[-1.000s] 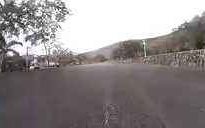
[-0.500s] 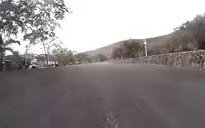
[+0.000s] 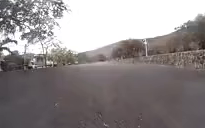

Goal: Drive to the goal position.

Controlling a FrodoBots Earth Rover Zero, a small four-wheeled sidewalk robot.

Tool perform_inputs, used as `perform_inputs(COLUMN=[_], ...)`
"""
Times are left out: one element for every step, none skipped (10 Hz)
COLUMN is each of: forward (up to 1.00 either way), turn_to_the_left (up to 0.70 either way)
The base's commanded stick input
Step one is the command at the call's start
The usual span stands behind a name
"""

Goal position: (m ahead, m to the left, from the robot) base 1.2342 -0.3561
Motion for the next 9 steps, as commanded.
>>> perform_inputs(forward=[0.70,0.70,0.70,0.70,0.70,0.70,0.70,0.70,0.70], turn_to_the_left=[0.00,0.00,0.00,0.00,0.00,0.00,0.00,0.00,0.00])
